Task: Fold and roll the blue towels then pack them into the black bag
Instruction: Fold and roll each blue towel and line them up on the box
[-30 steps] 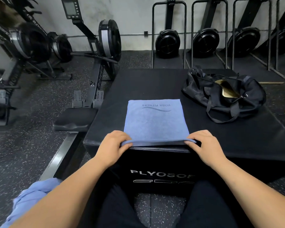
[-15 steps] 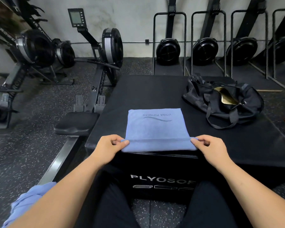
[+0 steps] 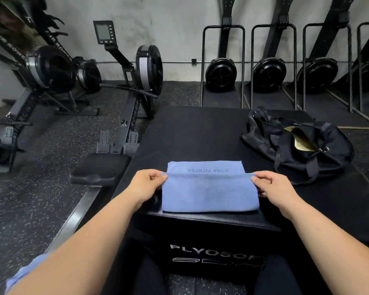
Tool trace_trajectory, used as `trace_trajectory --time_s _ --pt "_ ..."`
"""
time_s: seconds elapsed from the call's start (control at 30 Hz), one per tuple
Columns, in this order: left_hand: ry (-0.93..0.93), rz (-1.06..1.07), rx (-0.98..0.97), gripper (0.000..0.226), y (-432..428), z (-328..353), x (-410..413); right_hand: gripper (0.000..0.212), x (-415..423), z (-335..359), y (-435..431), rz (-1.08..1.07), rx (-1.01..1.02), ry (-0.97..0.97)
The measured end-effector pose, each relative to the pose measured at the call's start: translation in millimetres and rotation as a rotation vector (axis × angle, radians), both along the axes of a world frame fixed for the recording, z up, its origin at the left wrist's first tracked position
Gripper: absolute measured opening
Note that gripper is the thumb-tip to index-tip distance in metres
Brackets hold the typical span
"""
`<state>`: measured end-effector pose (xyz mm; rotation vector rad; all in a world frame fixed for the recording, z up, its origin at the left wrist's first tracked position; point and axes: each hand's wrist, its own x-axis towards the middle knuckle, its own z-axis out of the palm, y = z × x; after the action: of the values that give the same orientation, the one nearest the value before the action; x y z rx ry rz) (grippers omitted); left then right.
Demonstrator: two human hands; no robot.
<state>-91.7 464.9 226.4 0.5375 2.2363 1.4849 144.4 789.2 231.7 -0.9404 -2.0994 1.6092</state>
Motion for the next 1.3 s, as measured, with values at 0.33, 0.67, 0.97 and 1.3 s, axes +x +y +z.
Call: trace_trajectory --time_s 0.33,0.67,0.97,1.3 --pt "0.156 0.212 0.043 0.015 63 -14 -52 0.019 -83 -16 37 -0.171 0.203 -0.041" --pt "0.268 0.120 -0.121 0.029 53 -51 -33 0.033 -77 -40 23 -0.085 0.335 -0.127" --pt "0.270 0.034 -0.192 0.052 54 -50 -33 0.042 -81 -42 22 -0.077 0.405 -0.162" --pt "0.579 0.032 -0.519 0.066 76 -36 -20 0.041 -102 -57 7 -0.065 0.930 -0.485"
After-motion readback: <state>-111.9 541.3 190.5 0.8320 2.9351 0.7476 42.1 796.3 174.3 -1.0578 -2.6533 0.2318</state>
